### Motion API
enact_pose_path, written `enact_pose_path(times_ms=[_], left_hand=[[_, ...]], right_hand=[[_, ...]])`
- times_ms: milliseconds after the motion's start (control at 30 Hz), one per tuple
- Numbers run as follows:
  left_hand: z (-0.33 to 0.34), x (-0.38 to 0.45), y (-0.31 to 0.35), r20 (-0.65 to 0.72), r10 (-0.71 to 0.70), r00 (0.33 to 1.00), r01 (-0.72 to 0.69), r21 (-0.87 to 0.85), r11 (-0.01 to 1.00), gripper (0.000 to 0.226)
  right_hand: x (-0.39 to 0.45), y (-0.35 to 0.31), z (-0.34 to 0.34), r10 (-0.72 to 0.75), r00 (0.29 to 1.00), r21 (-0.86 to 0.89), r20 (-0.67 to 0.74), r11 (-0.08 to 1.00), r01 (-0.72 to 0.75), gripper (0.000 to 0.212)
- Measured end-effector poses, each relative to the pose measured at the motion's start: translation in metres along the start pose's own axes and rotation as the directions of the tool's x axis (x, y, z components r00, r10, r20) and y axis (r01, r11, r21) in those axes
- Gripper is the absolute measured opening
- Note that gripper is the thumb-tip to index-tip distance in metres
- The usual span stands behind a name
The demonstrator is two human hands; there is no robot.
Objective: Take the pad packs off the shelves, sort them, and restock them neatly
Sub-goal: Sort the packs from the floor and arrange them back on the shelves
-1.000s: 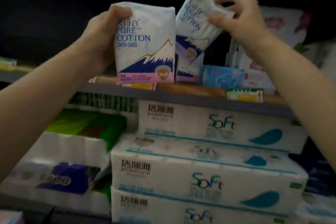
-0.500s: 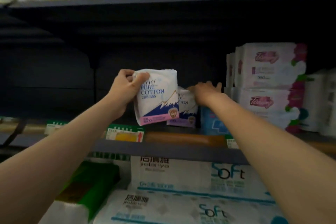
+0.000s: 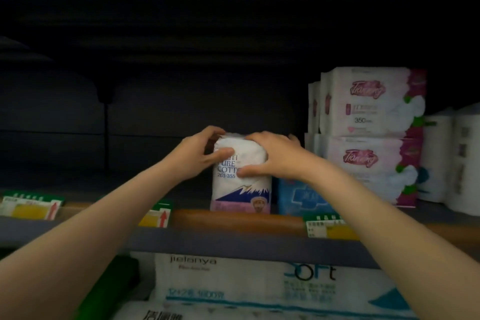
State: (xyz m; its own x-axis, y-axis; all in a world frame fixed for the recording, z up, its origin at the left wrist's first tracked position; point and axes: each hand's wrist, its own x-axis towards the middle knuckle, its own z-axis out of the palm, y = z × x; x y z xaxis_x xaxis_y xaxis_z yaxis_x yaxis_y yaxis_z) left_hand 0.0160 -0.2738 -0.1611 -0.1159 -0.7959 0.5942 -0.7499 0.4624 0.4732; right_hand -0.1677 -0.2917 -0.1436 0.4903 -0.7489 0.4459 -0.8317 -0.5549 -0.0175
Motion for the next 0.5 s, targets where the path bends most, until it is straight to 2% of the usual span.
enact_pose_path(times_ms=[67, 167, 233, 300, 367, 433, 500], left_hand=[[-0.003, 0.001, 0.002, 0.032, -0.023, 0.999, 0.022, 0.033, 0.999, 0.055], [0.005, -0.001, 0.007, 0.072, -0.072, 0.995, 0.076, -0.047, 0.996, 0.059], [0.006, -0.007, 0.009, 0.059, -0.087, 0.994, 0.093, -0.104, 0.99, 0.065], [0.002, -0.016, 0.007, 0.016, -0.095, 0.995, 0.096, -0.091, 0.991, 0.069], [-0.005, -0.032, 0.001, -0.058, -0.084, 0.995, 0.085, 0.009, 0.996, 0.064], [-0.009, -0.059, -0.005, -0.203, 0.004, 0.979, 0.013, 0.081, 0.997, 0.049], [-0.005, -0.097, -0.011, -0.39, 0.095, 0.916, -0.075, 0.065, 0.995, 0.031]], right_hand=[[-0.002, -0.002, 0.002, 0.005, 1.0, -0.02, 0.021, 1.0, -0.005, 0.09], [-0.01, -0.002, -0.003, 0.009, 1.0, -0.074, 0.029, 0.997, -0.007, 0.099], [-0.018, -0.007, -0.006, 0.006, 1.0, -0.126, 0.01, 0.992, -0.005, 0.102], [-0.029, -0.012, -0.009, -0.003, 0.999, -0.135, -0.045, 0.991, -0.003, 0.1], [-0.046, -0.015, -0.012, -0.005, 0.988, -0.094, -0.156, 0.995, -0.009, 0.086], [-0.069, -0.016, -0.009, -0.034, 0.942, 0.0, -0.335, 0.999, 0.036, 0.062], [-0.101, -0.021, 0.003, -0.032, 0.868, 0.15, -0.496, 0.981, 0.122, 0.039]])
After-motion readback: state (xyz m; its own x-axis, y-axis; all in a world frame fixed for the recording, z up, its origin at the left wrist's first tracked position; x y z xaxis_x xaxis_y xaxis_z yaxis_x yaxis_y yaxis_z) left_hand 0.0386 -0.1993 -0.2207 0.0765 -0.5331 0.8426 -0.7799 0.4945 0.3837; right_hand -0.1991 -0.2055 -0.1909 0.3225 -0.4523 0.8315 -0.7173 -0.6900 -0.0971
